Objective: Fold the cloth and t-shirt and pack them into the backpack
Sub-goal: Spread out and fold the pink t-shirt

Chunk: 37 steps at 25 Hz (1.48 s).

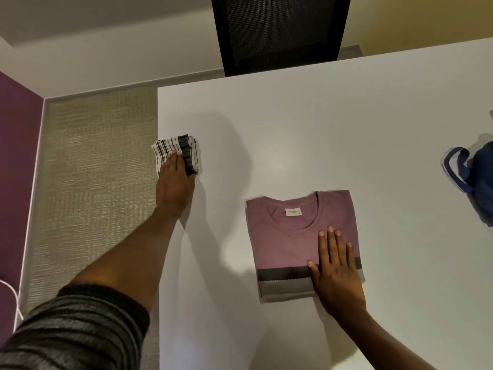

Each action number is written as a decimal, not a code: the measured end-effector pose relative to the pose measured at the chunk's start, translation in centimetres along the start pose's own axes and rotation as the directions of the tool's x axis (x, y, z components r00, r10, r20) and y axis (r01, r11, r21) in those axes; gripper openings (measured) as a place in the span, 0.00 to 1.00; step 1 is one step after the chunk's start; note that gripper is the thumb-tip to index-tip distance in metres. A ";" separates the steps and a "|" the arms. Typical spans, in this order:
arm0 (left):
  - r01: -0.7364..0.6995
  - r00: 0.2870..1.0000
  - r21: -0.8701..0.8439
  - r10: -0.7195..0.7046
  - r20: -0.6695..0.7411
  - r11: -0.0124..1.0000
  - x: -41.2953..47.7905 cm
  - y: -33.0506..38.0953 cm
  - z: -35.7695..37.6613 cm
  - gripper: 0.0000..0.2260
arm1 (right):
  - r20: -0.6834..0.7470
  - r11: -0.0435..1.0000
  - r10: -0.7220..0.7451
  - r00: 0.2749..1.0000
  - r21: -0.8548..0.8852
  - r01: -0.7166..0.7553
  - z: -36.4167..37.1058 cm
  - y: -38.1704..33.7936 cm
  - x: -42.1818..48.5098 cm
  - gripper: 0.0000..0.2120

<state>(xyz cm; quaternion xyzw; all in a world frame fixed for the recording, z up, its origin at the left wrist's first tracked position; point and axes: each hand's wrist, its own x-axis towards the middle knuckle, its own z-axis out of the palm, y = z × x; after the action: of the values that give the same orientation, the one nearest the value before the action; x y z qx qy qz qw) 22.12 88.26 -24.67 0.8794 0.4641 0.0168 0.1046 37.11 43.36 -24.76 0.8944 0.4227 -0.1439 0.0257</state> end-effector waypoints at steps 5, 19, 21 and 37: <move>-0.040 0.998 0.059 0.043 -0.043 0.997 0.3 0.3 0.0 0.23 | 0.010 1.000 0.002 1.000 -0.002 -0.002 -0.1 0.0 0.0 0.36; 0.191 0.979 -0.411 -0.204 0.013 0.891 -11.5 11.5 -4.8 0.12 | 0.146 0.997 -0.008 0.989 0.080 -0.003 -2.3 -0.3 0.2 0.35; 0.191 0.976 -0.417 -0.219 -0.018 0.888 -11.9 12.9 -6.0 0.13 | 0.150 0.993 -0.037 0.988 0.120 0.019 -2.8 -0.2 0.1 0.37; -0.443 0.896 -0.128 0.444 -0.022 0.888 -26.7 25.9 1.7 0.19 | 0.059 0.556 0.146 0.988 0.821 -0.131 -5.6 1.2 -1.0 0.15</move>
<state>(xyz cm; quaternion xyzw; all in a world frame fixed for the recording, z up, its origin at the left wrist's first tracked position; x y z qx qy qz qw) 28.23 51.93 -19.36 0.9534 0.2488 0.0668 0.1568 38.76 42.74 -19.25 0.8351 0.2360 -0.3142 -0.3849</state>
